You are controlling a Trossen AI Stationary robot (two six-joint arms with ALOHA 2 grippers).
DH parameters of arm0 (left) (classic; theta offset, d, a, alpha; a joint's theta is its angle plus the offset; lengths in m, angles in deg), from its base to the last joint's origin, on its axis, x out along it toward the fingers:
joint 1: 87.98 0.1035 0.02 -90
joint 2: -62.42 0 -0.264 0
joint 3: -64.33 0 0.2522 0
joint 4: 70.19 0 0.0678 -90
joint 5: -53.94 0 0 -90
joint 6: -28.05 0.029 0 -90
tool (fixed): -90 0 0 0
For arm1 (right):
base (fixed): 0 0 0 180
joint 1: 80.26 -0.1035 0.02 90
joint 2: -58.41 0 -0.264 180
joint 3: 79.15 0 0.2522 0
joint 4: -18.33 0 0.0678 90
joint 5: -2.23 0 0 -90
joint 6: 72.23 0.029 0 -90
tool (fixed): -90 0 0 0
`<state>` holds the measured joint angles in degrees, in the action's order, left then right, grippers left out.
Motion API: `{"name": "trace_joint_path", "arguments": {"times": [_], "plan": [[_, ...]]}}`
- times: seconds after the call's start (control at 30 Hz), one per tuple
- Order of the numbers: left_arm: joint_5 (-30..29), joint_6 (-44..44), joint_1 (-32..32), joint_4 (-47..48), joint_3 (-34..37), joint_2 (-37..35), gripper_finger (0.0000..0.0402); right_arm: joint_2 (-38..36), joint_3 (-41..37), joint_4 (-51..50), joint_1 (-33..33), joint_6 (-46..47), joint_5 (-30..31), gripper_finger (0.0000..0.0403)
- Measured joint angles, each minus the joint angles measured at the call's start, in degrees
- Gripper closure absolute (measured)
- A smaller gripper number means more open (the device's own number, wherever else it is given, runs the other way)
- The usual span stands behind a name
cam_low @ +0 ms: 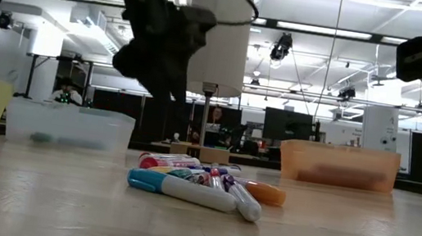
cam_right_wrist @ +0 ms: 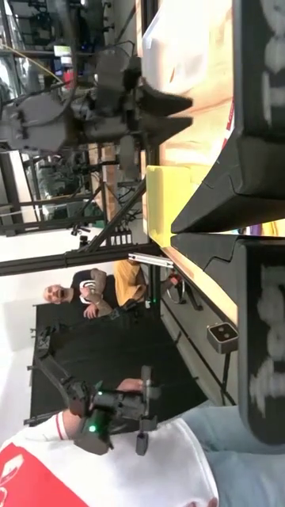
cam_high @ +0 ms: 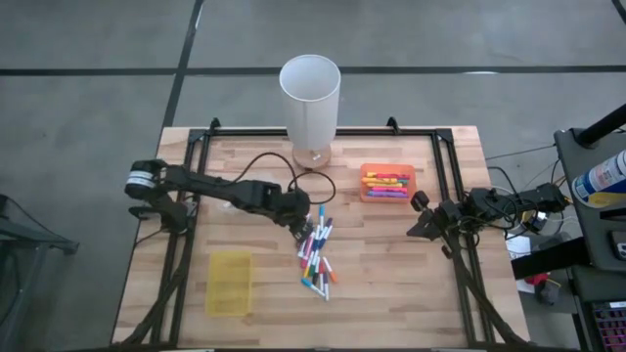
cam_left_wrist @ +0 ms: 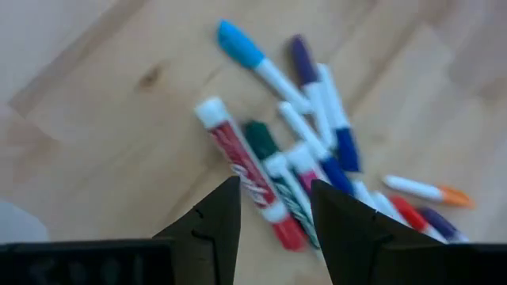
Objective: Pick & Place Markers
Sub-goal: Put the red marker pen into the white bin
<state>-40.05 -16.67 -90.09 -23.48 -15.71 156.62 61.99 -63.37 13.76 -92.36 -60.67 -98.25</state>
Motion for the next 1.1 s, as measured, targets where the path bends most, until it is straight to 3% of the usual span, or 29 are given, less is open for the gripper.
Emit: {"name": "trace_joint_path", "arguments": {"times": [0.5, 1.1], "plan": [[1.1, 1.3, 1.5, -1.4, -2.4, 10.1, 0.0255, 0.0, 0.0, 0.0, 0.0, 0.0, 0.0, 0.0394], [-0.2, 2.3, 1.5, 1.5, -2.9, 11.2, 0.0255, 0.0, 0.0, 0.0, 0.0, 0.0, 0.0, 0.0394]]}}
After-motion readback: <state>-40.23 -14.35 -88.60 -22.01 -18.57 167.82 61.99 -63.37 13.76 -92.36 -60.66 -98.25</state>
